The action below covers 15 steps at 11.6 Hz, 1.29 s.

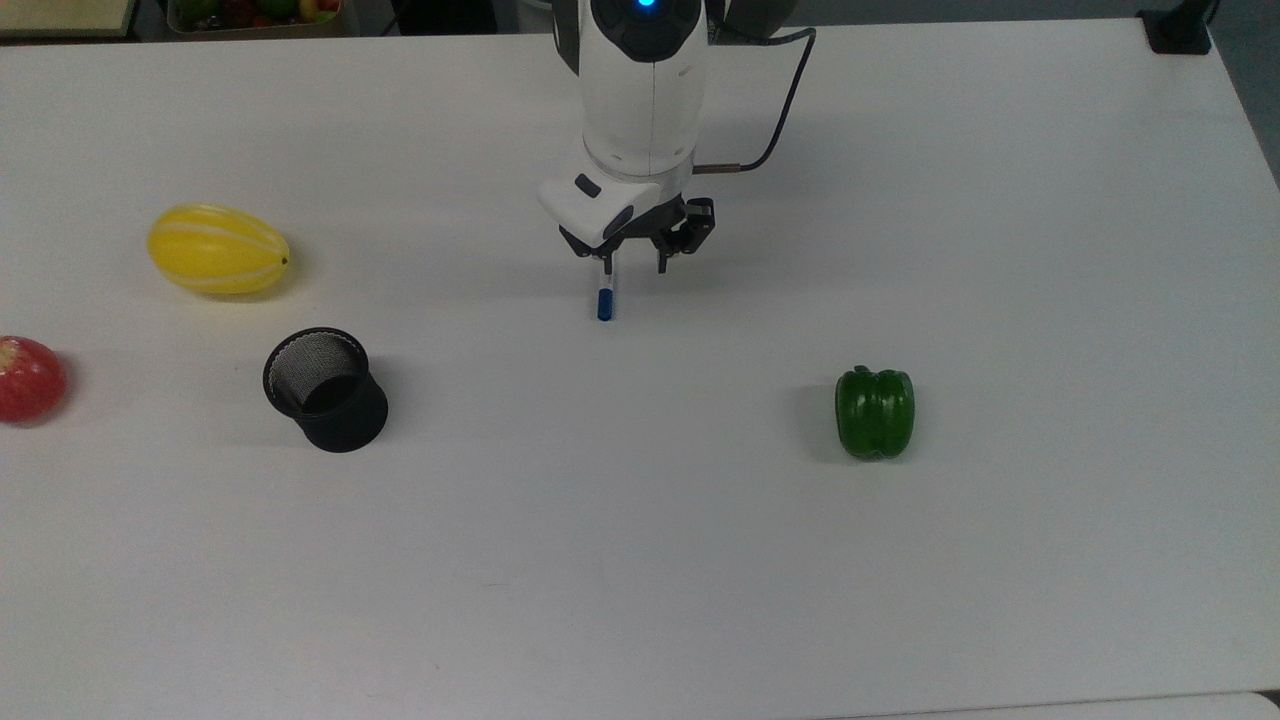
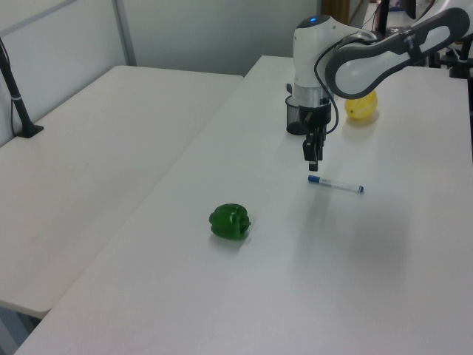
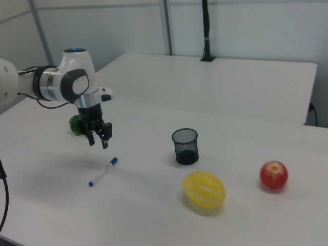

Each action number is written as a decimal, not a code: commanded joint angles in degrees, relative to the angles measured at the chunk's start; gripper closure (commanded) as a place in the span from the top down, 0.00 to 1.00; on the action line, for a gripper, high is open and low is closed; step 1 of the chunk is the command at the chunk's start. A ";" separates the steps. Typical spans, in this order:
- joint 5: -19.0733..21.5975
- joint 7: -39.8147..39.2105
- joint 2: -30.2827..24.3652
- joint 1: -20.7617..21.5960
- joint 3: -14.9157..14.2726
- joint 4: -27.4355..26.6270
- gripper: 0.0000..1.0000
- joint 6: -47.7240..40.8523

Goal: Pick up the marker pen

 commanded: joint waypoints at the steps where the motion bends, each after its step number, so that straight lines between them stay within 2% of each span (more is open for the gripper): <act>1: -0.86 1.08 -1.53 0.51 -0.40 0.50 1.00 -0.08; 2: -1.04 0.99 -3.02 0.43 -0.40 0.59 1.00 -1.13; 4: -4.45 -1.28 -7.41 -0.01 -0.40 0.94 1.00 -6.03; 5: -4.90 -2.43 -10.13 -0.45 -0.40 0.86 1.00 -7.63; 10: -4.73 -4.99 -21.56 -5.01 -0.22 0.94 1.00 -20.54; 12: -4.21 -6.12 -23.25 -6.51 0.13 0.94 1.00 -22.66; 15: -4.21 -5.52 -23.25 -6.17 0.04 1.82 1.00 -23.20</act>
